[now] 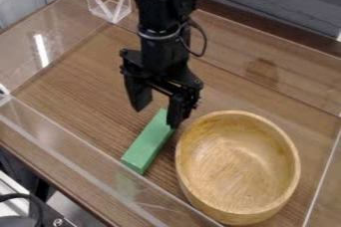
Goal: Put the green block in the brown bowl
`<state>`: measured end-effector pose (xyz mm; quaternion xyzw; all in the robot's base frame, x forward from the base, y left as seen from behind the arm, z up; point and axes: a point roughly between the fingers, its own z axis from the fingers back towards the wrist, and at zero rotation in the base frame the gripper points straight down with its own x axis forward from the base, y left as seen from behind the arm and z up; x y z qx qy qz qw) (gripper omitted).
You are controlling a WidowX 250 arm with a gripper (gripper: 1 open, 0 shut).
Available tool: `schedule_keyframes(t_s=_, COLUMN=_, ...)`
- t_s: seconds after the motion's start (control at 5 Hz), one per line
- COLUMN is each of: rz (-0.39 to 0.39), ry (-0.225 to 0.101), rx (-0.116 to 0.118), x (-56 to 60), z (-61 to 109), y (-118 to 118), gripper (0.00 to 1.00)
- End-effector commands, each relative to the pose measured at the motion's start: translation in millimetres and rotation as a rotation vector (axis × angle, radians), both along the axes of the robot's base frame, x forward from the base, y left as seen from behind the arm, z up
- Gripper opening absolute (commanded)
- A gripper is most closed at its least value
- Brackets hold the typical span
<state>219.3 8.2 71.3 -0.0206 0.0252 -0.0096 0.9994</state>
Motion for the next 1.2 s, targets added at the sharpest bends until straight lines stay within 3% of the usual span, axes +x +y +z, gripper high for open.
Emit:
schedule_keyframes(t_s=0.0, rz=-0.006, ry=-0.061, rx=-0.004, x=5.1, z=7.6, y=-1, gripper=1.00)
schedule_keyframes(t_s=1.0, rz=-0.030, ry=-0.095, rx=-0.025, x=6.0, z=-5.5, y=-4, gripper=1.00)
